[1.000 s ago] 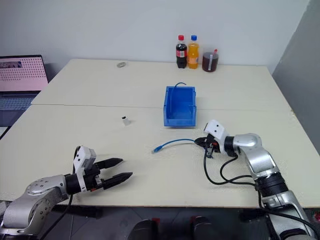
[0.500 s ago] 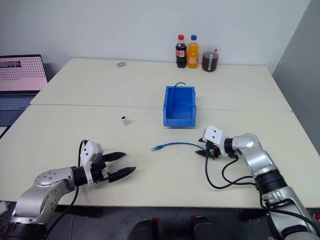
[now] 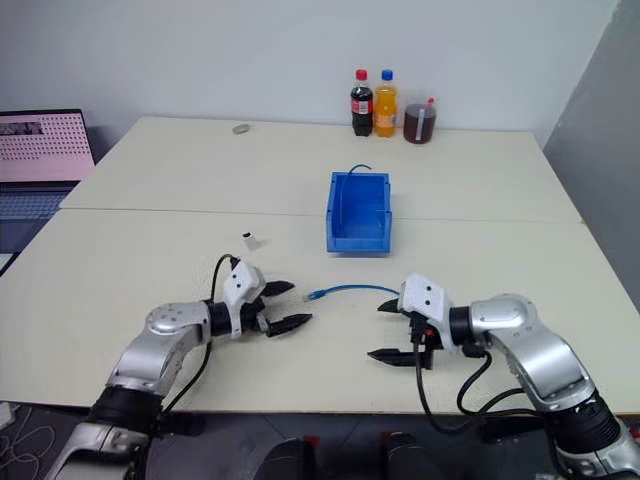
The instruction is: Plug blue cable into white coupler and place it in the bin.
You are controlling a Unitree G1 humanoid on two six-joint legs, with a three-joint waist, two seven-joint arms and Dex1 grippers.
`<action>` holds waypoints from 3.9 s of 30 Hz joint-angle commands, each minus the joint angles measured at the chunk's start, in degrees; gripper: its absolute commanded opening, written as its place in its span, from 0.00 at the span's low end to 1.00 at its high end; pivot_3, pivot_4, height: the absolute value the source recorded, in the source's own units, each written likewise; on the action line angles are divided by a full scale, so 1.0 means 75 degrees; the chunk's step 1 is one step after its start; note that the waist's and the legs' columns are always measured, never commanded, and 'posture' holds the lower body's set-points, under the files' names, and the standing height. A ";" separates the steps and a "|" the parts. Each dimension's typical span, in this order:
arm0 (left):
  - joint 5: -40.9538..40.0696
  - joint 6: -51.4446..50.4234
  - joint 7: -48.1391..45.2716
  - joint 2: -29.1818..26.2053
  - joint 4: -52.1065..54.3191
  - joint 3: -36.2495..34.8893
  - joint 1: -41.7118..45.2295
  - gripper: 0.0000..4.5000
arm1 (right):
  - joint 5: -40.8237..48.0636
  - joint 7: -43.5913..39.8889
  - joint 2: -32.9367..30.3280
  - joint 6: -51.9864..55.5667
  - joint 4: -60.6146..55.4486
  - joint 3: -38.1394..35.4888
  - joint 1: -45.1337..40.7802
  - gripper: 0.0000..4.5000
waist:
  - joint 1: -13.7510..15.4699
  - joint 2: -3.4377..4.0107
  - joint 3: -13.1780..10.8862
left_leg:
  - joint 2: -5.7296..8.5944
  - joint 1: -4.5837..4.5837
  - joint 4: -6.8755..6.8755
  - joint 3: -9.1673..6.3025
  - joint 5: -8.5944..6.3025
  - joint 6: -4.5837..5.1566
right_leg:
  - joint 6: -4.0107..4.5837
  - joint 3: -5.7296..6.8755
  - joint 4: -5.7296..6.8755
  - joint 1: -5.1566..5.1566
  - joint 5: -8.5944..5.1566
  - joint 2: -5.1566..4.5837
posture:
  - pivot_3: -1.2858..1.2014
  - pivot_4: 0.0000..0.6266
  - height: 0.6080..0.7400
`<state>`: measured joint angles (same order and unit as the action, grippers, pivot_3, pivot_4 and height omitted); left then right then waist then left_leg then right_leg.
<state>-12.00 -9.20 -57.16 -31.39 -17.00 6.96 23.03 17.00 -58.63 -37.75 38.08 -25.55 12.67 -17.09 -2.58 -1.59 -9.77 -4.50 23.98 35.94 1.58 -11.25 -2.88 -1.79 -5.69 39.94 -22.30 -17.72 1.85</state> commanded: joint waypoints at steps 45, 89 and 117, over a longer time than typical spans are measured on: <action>-0.3494 -0.4383 -0.0446 0.0001 0.4414 -0.0685 -0.0465 0.05 | 0.4280 0.2553 0.1909 0.2190 -0.0505 -0.1910 0.0230 0.96 | -0.0045 -0.0038 -0.0012 | -0.0006 0.0015 0.0000 -0.0022 0.0000 0.0000 | -0.0006 0.0015 -0.0008 -0.0001 -0.0003 0.0002 | 0.52 0.24 1.00; -0.2637 -0.3135 0.0008 0.0157 0.3277 -0.0580 -0.0108 0.52 | 0.4310 0.2329 0.1813 0.1771 0.0499 -0.1398 -0.0480 0.02 | -0.0079 -0.0037 -0.0014 | -0.0006 0.0053 -0.0019 -0.0024 -0.0001 0.0002 | -0.0006 0.0020 -0.0066 -0.0013 -0.0002 0.0001 | 0.52 0.24 1.00; 0.0515 -0.2321 0.7215 0.2190 0.2444 -0.2179 -0.0595 1.00 | 0.3752 0.2153 0.1514 0.1316 0.0896 -0.1400 -0.0493 0.01 | 0.0045 -0.0043 -0.0018 | -0.0002 0.0066 -0.0013 -0.0026 -0.0002 0.0001 | -0.0031 0.0019 -0.0092 -0.0008 0.0015 -0.0005 | 0.52 0.24 1.00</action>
<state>-9.57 -26.91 -5.84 -15.33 1.90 -8.11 16.74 45.52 -41.67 -26.14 49.23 -18.15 2.51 -19.73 -2.24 -1.91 -9.91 -4.51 24.48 35.85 1.39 -11.26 -2.87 -2.03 -5.55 39.24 -22.36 -17.60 1.81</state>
